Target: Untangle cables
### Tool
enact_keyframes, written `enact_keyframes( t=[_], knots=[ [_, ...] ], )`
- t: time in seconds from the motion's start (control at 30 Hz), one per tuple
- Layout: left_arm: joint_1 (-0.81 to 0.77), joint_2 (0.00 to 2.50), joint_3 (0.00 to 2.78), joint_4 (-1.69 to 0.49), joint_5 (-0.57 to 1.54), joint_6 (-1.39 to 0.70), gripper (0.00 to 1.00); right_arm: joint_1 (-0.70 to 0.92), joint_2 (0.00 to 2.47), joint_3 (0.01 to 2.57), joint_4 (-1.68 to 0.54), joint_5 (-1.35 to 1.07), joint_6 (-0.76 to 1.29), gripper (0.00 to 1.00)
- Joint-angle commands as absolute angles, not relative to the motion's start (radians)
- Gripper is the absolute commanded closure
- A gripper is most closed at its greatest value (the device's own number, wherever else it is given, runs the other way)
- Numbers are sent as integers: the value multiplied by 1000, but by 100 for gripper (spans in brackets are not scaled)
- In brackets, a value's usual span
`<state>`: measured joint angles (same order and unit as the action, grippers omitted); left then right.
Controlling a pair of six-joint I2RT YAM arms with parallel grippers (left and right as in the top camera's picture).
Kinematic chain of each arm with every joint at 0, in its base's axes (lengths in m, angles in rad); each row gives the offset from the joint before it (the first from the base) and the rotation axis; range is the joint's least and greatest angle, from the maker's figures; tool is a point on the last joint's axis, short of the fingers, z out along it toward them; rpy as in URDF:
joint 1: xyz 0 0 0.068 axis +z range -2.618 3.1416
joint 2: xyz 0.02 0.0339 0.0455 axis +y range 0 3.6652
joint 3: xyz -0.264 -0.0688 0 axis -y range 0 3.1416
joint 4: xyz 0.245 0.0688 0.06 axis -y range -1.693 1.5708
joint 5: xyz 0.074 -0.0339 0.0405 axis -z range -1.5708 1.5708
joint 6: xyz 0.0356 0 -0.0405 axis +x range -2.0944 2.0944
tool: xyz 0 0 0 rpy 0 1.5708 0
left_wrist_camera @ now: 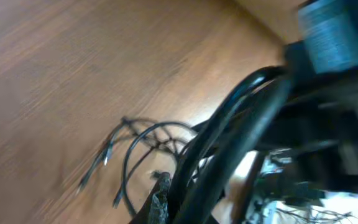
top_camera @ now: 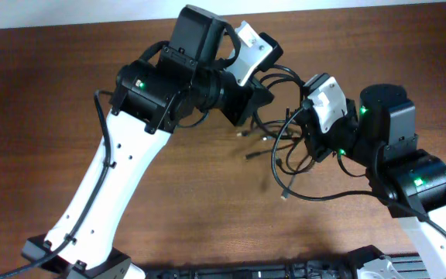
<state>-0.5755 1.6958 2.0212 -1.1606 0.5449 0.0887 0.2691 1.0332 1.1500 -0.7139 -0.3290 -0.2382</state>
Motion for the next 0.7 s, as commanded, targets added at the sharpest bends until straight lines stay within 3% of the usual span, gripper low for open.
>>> enact_keyframes(
  t=[0.0, 0.1, 0.17, 0.2, 0.27, 0.3, 0.37, 0.4, 0.43, 0.5, 0.57, 0.67],
  knots=[
    [-582, 1679, 2037, -1212, 234, -25, 89, 267, 1011, 1158, -682, -173, -129, 96],
    [-582, 1679, 2037, -1286, 34, -94, 82, 267, 987, 1158, -679, 36, -18, 96],
    [-582, 1679, 2037, -1324, -43, -101, 59, 267, 970, 1158, -676, 109, 21, 96],
    [-582, 1679, 2037, -1344, -82, -101, 61, 267, 960, 1158, -671, 139, 43, 96],
    [-582, 1679, 2037, -1378, -160, -104, 82, 267, 936, 1158, -651, 175, 73, 96],
    [-582, 1679, 2037, -1396, -213, -141, 86, 267, 918, 1158, -628, 177, 78, 96],
    [-582, 1679, 2037, -1417, -275, -220, 84, 267, 891, 1158, -588, 176, 113, 96],
    [-582, 1679, 2037, -1423, -278, -245, 65, 267, 875, 1158, -557, 167, 114, 96],
    [-582, 1679, 2037, -1426, -278, -259, 37, 267, 866, 1158, -536, 166, 114, 96],
    [-582, 1679, 2037, -1428, -277, -282, 10, 267, 856, 1158, -502, 166, 114, 96],
    [-582, 1679, 2037, -1427, -277, -303, 1, 267, 855, 1158, -469, 166, 115, 96],
    [-581, 1679, 2037, -1427, -278, -324, 1, 267, 862, 1158, -415, 166, 144, 96]
  ],
)
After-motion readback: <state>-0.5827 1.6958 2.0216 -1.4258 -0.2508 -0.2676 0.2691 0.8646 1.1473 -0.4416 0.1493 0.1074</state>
